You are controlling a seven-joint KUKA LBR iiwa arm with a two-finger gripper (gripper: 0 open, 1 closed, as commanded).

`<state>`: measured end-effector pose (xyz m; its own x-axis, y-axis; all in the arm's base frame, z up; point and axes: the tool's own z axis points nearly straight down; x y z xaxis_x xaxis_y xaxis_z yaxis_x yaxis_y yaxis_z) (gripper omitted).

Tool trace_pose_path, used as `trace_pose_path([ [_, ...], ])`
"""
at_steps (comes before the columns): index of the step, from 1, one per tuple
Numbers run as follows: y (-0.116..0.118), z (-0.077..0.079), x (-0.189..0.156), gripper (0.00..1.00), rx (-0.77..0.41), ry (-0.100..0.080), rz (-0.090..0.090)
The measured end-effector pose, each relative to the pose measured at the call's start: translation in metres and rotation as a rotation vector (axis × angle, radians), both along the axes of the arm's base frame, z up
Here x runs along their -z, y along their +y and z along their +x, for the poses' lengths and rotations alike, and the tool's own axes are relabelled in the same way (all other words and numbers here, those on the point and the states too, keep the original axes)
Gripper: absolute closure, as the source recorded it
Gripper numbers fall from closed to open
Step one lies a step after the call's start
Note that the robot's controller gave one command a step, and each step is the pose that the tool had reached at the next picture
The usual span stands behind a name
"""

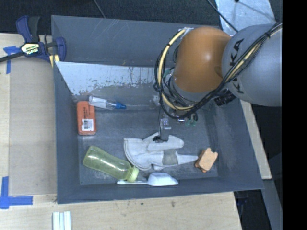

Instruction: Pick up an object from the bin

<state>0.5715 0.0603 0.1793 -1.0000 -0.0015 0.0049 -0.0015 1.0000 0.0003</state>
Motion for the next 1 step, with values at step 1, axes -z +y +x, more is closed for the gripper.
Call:
trace_pose_path([
  [1,-0.0003,0.0015,-0.0049,0.00,0.001,-0.008,0.000],
])
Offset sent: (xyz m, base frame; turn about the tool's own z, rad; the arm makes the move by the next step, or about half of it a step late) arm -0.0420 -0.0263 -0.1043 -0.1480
